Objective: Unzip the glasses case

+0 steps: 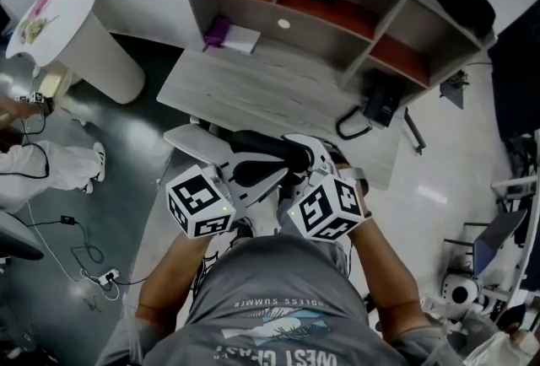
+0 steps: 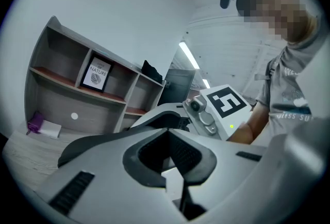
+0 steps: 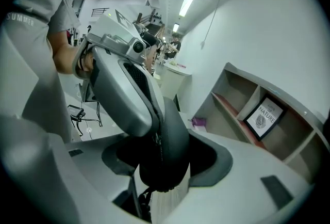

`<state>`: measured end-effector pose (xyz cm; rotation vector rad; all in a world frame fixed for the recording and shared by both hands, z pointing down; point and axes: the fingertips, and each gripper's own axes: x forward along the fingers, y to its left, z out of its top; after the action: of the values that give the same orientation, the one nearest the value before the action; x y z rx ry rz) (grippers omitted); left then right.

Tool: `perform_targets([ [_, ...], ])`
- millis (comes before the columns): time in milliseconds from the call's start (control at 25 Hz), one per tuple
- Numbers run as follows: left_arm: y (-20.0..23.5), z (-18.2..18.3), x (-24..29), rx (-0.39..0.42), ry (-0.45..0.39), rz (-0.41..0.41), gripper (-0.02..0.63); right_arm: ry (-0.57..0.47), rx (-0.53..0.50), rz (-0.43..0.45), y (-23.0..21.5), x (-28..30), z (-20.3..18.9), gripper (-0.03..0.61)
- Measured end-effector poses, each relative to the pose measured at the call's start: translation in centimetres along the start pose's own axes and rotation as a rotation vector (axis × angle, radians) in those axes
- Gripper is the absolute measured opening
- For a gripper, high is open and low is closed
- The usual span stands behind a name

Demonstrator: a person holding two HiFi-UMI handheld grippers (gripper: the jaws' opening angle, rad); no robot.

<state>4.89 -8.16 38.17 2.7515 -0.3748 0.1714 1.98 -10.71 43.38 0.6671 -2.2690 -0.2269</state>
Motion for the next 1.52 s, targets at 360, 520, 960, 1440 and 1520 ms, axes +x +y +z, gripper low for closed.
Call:
perform_targets([
  [360,1.3,-1.2,2.4,-0.023,0.035,0.014,0.000,0.003,-0.036,0.007,-0.9,1.7,-1.7,0.250],
  [520,2.3,-2.0,3.6,-0.049,0.051,0.024,0.000,-0.007,-0.027,0.029,-1.4,2.4,-3.1,0.250],
  [960,8.8,-3.8,3.1,-0.072,0.085,0.058,0.002,-0.002,-0.003,0.063,-3.2,7.2,-9.0,0.255],
  [1440,16.8,-5.1,-1.5,-0.162,0.056,0.250,0.002,0.144,0.035,0.027,-8.0,16.0,-21.4,0.256],
  [1520,17.7,-5.5,-2.0,-0.181,0.054,0.268,0.002,0.171,0.033,0.024,-8.5,17.5,-23.2,0.257],
])
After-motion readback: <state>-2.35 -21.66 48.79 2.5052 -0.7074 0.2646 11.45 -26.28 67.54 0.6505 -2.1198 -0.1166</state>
